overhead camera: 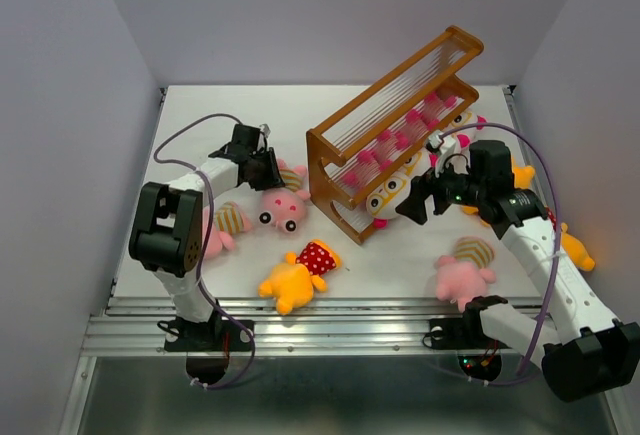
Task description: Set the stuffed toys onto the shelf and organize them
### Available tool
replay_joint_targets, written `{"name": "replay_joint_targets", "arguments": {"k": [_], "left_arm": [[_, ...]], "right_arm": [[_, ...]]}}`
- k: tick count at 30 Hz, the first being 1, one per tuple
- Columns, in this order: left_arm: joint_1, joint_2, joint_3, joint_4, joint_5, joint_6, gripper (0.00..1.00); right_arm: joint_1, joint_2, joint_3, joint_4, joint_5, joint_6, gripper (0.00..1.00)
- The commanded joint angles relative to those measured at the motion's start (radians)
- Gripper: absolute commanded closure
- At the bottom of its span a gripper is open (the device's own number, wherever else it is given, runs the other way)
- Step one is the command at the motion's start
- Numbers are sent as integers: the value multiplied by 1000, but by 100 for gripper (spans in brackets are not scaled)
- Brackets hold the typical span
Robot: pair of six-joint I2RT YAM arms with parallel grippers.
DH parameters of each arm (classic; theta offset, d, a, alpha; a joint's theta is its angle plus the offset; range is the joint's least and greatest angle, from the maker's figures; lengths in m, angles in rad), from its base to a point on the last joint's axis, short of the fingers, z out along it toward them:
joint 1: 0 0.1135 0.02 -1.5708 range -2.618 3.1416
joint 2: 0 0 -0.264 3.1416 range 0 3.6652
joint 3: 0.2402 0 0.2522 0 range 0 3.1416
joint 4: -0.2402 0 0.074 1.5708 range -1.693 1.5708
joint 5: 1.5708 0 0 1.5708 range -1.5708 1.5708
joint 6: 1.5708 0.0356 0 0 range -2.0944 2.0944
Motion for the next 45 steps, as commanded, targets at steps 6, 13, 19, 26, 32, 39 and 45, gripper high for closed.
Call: {"name": "replay_joint_targets", "arguments": {"k": [6, 13, 19, 26, 32, 39, 45], "left_arm": [[29, -122, -39, 74, -31, 26, 100], [77, -484, -69, 116, -249, -106, 100], [76, -655, 58, 153, -246, -199, 100], [-28, -657, 241, 217, -213, -314, 100], [-194, -597, 332, 332, -375, -431, 100], [-311, -539, 358, 441, -520, -583, 100], [-354, -494, 369, 495, -542, -635, 100]], "right_arm": [[-15, -27, 122, -104, -162, -138, 6], [-15, 17, 290, -159, -218, -214, 6], [-15, 135, 529, -52, -342, -55, 6], [-6, 298, 651, 319, -488, 499, 9], [82, 369, 654, 636, -425, 814, 8], [105, 416, 659, 625, -227, 953, 0], [125, 441, 668, 650, -203, 978, 0]]}}
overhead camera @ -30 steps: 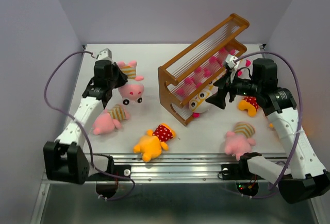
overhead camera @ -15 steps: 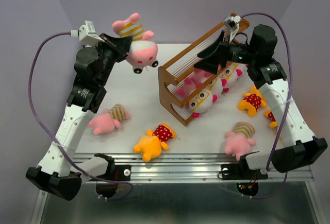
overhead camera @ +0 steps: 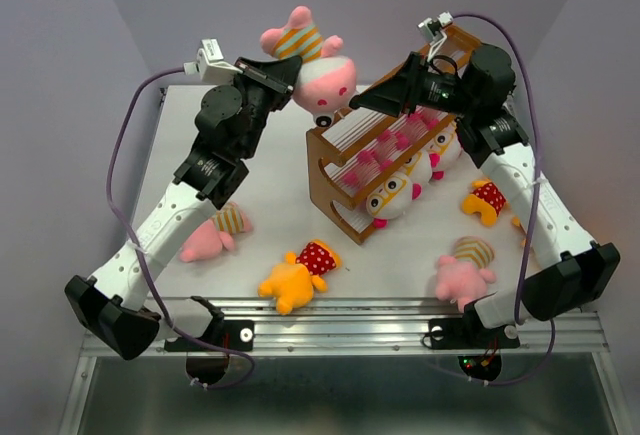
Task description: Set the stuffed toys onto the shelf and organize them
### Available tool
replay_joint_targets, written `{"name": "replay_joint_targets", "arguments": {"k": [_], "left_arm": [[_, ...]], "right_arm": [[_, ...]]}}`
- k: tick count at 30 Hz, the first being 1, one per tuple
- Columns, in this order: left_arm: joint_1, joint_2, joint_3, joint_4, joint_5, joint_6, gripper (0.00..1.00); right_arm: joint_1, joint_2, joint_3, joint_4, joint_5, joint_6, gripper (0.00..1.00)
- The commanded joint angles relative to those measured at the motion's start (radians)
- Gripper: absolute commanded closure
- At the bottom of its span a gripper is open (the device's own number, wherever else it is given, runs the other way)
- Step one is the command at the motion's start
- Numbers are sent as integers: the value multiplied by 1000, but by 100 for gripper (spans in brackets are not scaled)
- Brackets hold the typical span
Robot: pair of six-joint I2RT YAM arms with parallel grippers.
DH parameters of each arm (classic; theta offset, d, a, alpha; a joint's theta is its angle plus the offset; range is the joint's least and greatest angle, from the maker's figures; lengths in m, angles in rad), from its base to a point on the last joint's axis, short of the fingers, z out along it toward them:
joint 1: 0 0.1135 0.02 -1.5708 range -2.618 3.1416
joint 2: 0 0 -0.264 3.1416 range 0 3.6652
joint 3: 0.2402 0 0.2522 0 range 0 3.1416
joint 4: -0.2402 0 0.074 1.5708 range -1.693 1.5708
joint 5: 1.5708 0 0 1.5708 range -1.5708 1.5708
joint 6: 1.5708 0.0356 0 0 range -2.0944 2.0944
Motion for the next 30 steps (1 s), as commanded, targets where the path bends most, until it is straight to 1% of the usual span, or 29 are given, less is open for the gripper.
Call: {"name": "replay_joint_targets", "arguments": {"k": [1, 6, 11, 13, 16, 17, 18, 20, 21, 22, 23, 24, 25, 27, 28, 29, 30], "left_arm": [[-18, 2, 73, 132, -43, -69, 100], [-23, 19, 77, 148, -23, -103, 100], [-31, 26, 67, 168, -12, -129, 100], [-32, 32, 56, 179, -3, -143, 100], [-34, 42, 50, 190, 6, -151, 100], [-32, 44, 47, 191, 13, -152, 100], [-32, 46, 45, 191, 16, -154, 100], [-34, 47, 40, 193, 16, -155, 100], [-32, 46, 37, 198, 14, -152, 100], [-32, 46, 36, 199, 13, -147, 100], [-34, 41, 31, 201, 7, -138, 100], [-32, 38, 27, 202, 3, -134, 100], [-32, 30, 19, 204, -4, -128, 96], [-28, 18, 11, 202, -7, -106, 83], [-23, 4, 7, 199, -7, -100, 65], [-21, -2, -1, 182, -13, -91, 55], [-11, -17, -6, 175, -12, -69, 41]], "right_arm": [[25, 15, 46, 76, 56, 47, 0], [25, 40, 55, 83, 81, 86, 0], [25, 75, 92, 156, 81, 124, 0], [34, 96, 115, 191, 83, 145, 3], [34, 115, 145, 222, 79, 165, 11], [34, 122, 154, 241, 75, 170, 16], [43, 133, 159, 251, 67, 176, 28], [43, 139, 170, 271, 60, 179, 45], [43, 141, 171, 276, 58, 175, 68], [43, 141, 170, 276, 60, 169, 80], [43, 139, 167, 276, 61, 164, 88], [43, 136, 164, 276, 58, 147, 99], [43, 135, 162, 278, 53, 139, 99], [34, 132, 161, 279, 29, 110, 99], [11, 124, 161, 279, 21, 90, 100], [-1, 119, 161, 278, 11, 51, 100], [-38, 115, 164, 276, -17, 31, 100]]}}
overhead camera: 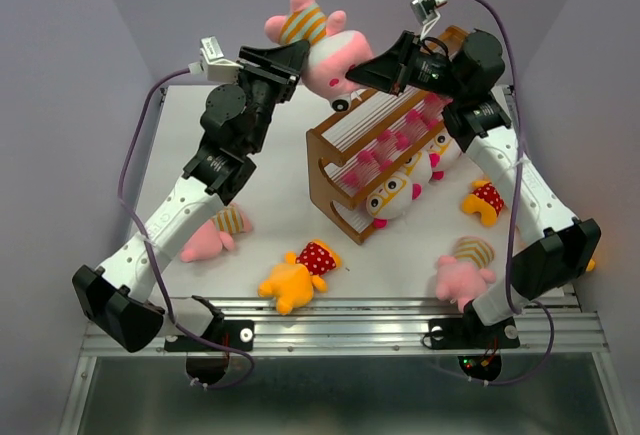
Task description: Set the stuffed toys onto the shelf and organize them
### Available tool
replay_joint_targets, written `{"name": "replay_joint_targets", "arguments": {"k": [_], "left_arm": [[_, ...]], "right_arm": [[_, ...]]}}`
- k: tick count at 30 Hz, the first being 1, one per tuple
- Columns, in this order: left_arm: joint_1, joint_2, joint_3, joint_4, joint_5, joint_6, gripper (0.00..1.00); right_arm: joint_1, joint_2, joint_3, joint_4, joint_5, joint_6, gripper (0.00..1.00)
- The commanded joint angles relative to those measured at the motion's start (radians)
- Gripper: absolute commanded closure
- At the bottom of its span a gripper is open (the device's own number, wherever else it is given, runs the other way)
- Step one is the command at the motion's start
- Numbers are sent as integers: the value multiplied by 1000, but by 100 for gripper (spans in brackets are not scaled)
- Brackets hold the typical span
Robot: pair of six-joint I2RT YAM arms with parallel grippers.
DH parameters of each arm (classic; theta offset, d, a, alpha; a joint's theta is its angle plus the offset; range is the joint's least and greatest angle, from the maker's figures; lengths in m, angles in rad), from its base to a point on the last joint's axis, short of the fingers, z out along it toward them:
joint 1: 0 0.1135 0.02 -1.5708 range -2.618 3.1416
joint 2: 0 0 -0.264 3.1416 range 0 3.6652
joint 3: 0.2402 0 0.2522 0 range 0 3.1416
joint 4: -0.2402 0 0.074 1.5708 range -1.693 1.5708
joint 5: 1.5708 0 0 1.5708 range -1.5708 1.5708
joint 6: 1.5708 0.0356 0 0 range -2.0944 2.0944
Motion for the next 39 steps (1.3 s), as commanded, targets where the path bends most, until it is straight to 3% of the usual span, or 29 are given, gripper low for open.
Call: {"name": "replay_joint_targets", "arguments": {"k": [1, 6, 12, 19, 22, 27, 34, 39], "left_arm": [[19, -68, -16, 30, 6, 72, 36], [108, -126, -51, -6, 154, 154, 20], [188, -197, -45, -195, 200, 379, 18], [214, -307, -79, -396, 113, 592, 17], [224, -364, -160, -411, 98, 602, 14], [230, -422, -241, -414, 87, 588, 14], [234, -473, -289, -451, 61, 594, 14], [235, -491, -298, -476, 32, 611, 14]], "right_arm": [[-59, -29, 44, 78, -63, -104, 99], [-272, -90, 16, 74, -83, -178, 99], [-561, -171, -56, 57, -78, -248, 99], [-839, -265, -108, -269, 67, -448, 100], [-852, -248, -93, -444, 162, -541, 100], [-852, -214, -94, -547, 314, -607, 99], [-852, -116, -91, -644, 304, -597, 100], [-852, -56, -114, -656, 187, -606, 100]]}}
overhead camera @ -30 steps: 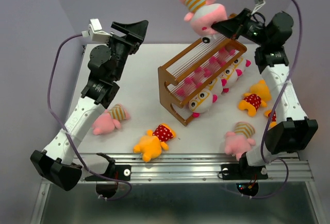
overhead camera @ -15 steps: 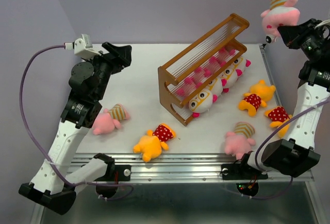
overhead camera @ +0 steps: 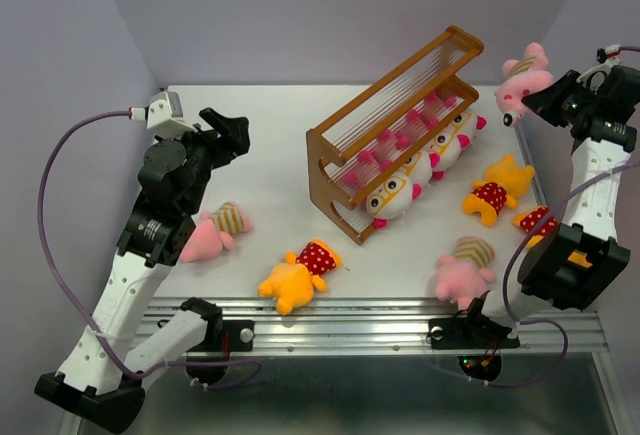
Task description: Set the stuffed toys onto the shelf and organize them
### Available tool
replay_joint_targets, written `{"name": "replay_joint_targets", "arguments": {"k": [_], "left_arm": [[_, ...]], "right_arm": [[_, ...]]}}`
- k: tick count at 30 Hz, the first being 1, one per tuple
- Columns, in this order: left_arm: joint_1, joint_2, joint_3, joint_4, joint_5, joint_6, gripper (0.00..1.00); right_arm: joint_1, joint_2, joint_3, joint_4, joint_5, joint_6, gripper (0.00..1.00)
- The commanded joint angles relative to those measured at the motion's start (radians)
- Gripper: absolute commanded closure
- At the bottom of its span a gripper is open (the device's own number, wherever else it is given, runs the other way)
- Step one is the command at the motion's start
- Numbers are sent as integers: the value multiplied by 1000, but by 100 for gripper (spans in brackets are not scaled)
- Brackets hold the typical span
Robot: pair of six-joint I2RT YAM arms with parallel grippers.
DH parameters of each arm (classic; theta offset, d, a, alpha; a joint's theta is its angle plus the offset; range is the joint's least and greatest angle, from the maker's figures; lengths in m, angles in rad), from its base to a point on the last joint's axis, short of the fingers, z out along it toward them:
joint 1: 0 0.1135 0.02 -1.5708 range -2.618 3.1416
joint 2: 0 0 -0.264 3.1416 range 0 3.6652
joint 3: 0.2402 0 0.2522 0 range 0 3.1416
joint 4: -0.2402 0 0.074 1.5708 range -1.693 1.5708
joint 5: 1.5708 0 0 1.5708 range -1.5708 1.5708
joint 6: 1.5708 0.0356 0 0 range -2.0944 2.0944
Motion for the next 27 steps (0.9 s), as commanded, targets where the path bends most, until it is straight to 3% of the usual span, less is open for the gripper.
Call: {"name": "replay_joint_targets", "arguments": {"k": [1, 9, 20, 27], "left_arm": [[5, -36, -9, 13, -39, 37, 13], [7, -31, -22, 13, -24, 20, 13], [10, -11, -8, 9, -19, 9, 13], [10, -17, -3, -14, -27, -7, 13]], "right_arm": [[2, 26, 10, -6, -158, -38, 100], [2, 150, 82, -62, -438, -120, 100], [106, 271, 135, -143, -564, -231, 100], [145, 418, 284, -195, -599, -289, 99]]}}
